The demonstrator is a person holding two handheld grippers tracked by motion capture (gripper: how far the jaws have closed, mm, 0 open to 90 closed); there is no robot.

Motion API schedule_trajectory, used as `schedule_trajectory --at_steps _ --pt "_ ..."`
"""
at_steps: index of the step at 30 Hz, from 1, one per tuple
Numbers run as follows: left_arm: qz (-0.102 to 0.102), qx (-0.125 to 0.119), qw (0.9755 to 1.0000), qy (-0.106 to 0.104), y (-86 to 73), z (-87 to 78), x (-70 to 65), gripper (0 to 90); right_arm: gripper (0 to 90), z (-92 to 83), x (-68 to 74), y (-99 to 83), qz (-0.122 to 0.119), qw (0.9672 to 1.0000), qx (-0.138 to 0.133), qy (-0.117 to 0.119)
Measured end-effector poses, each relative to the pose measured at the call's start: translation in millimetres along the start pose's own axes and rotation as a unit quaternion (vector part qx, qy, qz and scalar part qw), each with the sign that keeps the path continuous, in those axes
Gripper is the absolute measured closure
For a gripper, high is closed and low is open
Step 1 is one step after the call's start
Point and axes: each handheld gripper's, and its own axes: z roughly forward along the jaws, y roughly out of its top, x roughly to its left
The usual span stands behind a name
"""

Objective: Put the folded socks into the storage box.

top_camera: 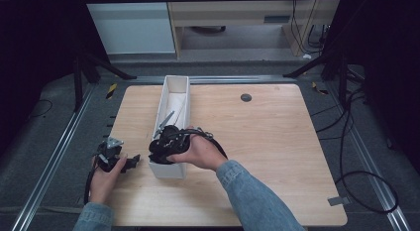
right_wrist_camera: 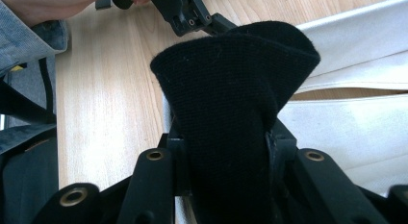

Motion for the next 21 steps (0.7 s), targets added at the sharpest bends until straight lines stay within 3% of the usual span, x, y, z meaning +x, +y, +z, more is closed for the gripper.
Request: schedule_trajectory --at_steps 21 --pt "0.004 0.01 0.9999 -0.001 -0.4 2.4 -1.7 9.3 64.0 6.4 -3.2 0.2 0.014 0.9998 0.013 0.006"
